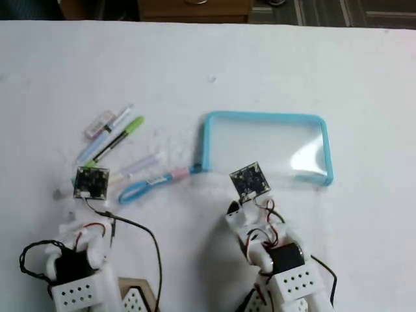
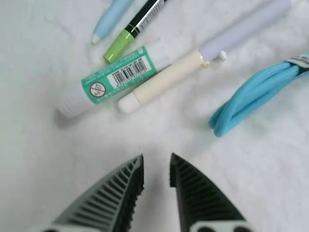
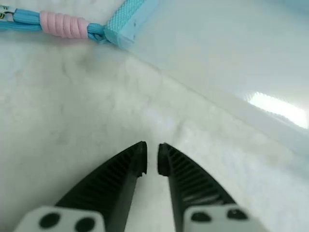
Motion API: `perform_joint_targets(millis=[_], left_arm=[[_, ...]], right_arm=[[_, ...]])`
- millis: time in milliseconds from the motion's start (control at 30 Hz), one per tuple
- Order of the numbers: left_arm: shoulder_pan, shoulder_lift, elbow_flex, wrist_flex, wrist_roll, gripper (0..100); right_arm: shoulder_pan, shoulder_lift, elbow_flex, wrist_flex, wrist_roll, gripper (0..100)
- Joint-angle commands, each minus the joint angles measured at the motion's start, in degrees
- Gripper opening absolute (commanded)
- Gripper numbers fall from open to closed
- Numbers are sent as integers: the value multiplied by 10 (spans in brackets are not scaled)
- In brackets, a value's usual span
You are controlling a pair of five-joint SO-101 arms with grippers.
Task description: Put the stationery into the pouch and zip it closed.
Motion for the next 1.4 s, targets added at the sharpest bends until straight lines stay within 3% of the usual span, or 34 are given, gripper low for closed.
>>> perform_joint_targets(millis=[0,67,133,300,400,533,633,867,967,1367], left_arm=[[-28,-7,-12,-4,33,214],[-34,-7,-12,-4,39,222],[-34,-7,-12,-5,40,222],[-45,-7,-55,-5,41,222],[-77,-5,-134,-5,39,225],[-117,-3,-228,11,40,226],[-122,-3,-278,67,41,226],[-160,-2,-261,80,41,226],[-187,-2,-226,57,41,226],[-204,-4,-195,55,41,226]], right_arm=[[20,-5,5,2,-65,262],[33,-5,5,3,-113,370],[34,-5,5,4,-127,406],[33,-6,-17,9,-58,359],[29,-1,-112,76,-16,296],[-33,0,-277,186,44,229],[-109,30,-344,230,44,216],[-225,263,-444,240,47,269],[-247,394,-515,219,47,345],[-318,798,-729,77,68,351]])
